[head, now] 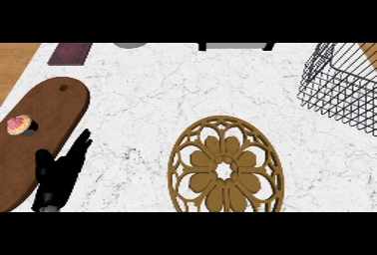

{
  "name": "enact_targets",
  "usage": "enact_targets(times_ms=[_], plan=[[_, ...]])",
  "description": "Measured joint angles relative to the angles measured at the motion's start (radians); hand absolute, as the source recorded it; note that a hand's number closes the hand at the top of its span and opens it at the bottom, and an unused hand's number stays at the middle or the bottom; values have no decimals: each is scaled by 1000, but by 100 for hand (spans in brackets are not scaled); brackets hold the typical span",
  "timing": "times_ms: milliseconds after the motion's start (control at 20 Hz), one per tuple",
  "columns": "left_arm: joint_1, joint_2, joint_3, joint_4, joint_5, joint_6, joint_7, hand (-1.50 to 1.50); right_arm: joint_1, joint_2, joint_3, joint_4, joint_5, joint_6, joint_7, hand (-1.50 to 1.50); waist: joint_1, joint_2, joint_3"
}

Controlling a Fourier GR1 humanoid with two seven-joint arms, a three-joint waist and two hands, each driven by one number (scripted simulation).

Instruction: Pick the lemon from the placemat and place it in the basket

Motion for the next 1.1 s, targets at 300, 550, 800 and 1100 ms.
enact_targets(times_ms=[300, 550, 800, 1100], plan=[[9, -4, 5, -4, -7, -4, -9, 0, 34, -55, 9, 42, 9, 34, -77, -150, 0, 0, 0], [3, -8, 11, -5, -6, -6, 11, 0, 50, -79, -24, 24, -25, 25, -122, -150, -4, -3, -1], [11, -17, 10, -7, -22, 4, 9, 0, 66, -89, -77, -38, -66, -1, -101, -150, -11, -5, -2], [31, -11, 29, -10, -15, -9, -9, 0, 171, -143, -175, -125, -127, 13, -72, -150, -25, -9, -2]])
